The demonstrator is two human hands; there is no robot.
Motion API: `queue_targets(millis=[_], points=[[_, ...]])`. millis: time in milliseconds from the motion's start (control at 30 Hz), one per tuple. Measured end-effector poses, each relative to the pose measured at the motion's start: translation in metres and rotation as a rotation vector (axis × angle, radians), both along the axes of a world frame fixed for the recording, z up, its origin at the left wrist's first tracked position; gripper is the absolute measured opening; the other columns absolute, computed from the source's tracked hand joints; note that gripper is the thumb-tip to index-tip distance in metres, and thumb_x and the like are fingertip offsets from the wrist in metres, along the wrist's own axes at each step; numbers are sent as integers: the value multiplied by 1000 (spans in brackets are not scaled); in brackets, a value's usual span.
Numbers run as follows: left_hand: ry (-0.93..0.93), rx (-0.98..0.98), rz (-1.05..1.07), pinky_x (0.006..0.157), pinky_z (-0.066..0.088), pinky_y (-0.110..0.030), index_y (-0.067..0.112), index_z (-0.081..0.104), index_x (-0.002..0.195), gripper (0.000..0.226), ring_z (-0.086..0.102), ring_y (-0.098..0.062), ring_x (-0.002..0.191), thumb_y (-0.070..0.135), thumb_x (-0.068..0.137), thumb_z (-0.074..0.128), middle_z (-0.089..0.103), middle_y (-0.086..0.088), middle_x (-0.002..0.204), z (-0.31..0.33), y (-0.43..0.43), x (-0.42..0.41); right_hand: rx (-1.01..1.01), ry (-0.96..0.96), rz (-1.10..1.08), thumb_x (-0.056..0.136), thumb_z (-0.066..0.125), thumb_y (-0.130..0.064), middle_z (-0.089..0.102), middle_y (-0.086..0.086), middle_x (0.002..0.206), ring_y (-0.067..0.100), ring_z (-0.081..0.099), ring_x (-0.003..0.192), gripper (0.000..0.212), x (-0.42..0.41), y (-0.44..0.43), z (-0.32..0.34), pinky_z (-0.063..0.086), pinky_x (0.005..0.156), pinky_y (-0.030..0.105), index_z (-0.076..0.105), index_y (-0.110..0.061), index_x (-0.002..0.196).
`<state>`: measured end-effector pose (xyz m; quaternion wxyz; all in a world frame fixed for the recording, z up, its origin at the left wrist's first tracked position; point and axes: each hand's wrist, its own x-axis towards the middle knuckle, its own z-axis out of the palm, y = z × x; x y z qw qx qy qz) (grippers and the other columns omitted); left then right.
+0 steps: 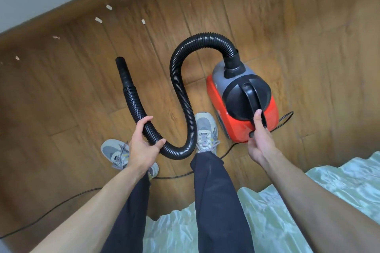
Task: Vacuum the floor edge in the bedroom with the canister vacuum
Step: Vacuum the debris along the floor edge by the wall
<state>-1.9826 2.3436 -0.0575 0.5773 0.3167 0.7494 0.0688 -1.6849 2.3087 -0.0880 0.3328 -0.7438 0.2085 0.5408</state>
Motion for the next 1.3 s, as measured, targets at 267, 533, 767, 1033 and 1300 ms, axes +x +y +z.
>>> queue_targets(millis=[267, 533, 767, 1033, 1300], points=[[-46, 13, 27, 79, 61, -51, 49, 52, 120, 73, 67, -40, 92, -7, 81, 76, 55, -5, 104, 1, -14, -8, -28, -21, 20, 69, 74, -61, 63, 1, 132, 15, 60, 119, 83, 5, -5, -4, 43, 111, 35, 54, -13, 133], [-73, 55, 69, 79, 62, -48, 46, 52, 121, 73, 66, -41, 94, -12, 81, 73, 51, -5, 113, 6, -14, -19, -60, 1, -13, 55, 80, -66, 63, 3, 134, 19, 61, 121, 105, 5, -5, -5, 45, 110, 43, 50, -14, 140], [-71, 25, 39, 79, 62, -51, 48, 51, 122, 74, 65, -43, 93, -11, 82, 73, 53, -7, 105, 1, -16, -17, 19, 142, 28, 48, 84, -69, 51, 7, 148, 20, 51, 134, 125, 14, -12, -9, 33, 118, 49, 36, -19, 151], [-63, 19, 134, 84, 61, -46, 47, 50, 123, 73, 65, -37, 94, -10, 83, 72, 55, -8, 106, 15, -22, -26, -113, 162, 483, 78, 74, -48, 52, -1, 136, 24, 57, 123, 94, -24, -38, 36, 48, 105, 42, 28, -20, 155], [-95, 45, 149, 96, 54, -53, 52, 45, 131, 80, 60, -30, 108, -3, 81, 76, 52, 3, 121, 23, -25, -66, 331, 234, 1297, 89, 70, -46, 41, -4, 143, 13, 43, 136, 72, -173, 103, 33, 39, 114, 45, 30, -47, 149]])
